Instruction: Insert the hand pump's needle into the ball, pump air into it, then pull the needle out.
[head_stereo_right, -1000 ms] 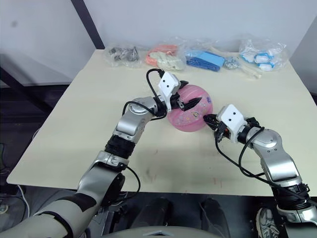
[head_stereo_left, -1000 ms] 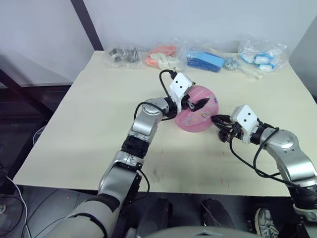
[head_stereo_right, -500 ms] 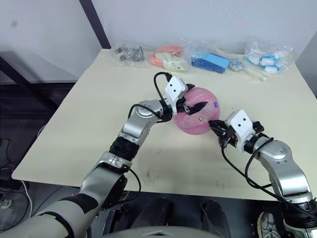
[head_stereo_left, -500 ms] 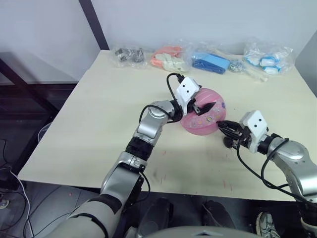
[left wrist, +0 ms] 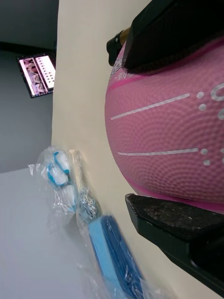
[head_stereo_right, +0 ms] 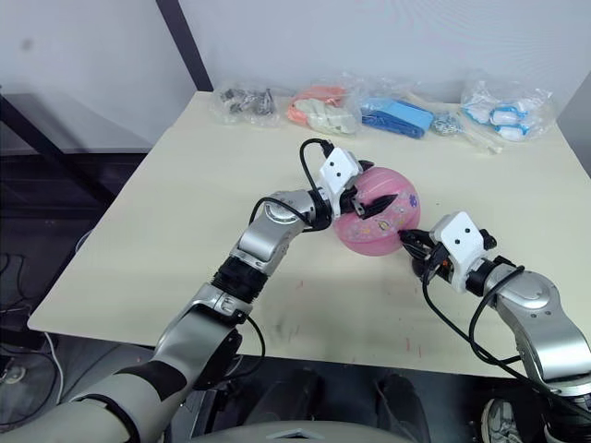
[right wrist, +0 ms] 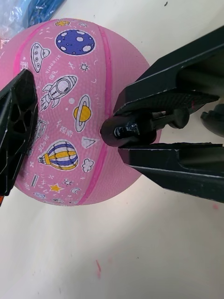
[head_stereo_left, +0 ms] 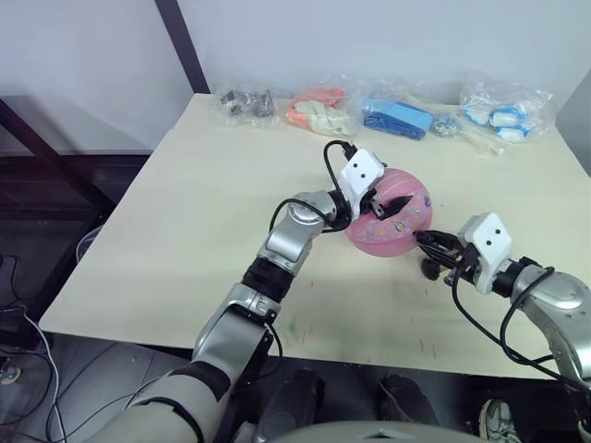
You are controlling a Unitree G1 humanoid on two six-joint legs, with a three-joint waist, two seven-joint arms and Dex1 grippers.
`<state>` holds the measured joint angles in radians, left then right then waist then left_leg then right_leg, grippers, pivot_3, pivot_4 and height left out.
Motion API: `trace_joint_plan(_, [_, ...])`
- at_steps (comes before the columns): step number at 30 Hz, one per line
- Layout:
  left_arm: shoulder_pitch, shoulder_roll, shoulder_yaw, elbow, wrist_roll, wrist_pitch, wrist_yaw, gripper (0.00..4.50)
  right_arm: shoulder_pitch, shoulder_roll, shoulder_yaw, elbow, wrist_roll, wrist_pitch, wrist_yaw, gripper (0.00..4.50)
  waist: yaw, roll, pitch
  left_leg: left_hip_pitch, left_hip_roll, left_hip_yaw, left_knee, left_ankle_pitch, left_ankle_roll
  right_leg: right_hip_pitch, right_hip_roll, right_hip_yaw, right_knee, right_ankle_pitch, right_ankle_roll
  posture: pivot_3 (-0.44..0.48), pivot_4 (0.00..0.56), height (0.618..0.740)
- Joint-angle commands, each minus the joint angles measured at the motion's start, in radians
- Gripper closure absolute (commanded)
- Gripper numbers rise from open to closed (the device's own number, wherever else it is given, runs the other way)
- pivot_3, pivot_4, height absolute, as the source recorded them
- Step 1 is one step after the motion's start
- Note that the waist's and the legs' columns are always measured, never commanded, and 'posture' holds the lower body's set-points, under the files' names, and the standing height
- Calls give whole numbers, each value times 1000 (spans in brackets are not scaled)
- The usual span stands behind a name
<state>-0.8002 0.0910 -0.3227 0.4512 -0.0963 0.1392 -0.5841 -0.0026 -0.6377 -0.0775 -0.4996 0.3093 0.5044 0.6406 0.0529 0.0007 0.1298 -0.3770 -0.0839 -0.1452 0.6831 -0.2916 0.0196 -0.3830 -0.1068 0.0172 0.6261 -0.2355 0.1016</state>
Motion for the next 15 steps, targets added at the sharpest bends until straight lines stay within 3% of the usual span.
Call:
trace_joint_plan(1, [107,39,-32,273,129,153,116,0,35,-27,-48,-142,30,-11,20,4131,3,0,0,0,0,0,0,0,0,0,0,0,0,0,0,0,150,740])
trace_joint_plan(15, [115,18,-73,352,157,160,200,0,126,-27,-120,-245,79,40,-29,4131,33,-1,-17,5,-7,-1,0,-3,5,7,-7,-1,-2,-5,7,0,150,740])
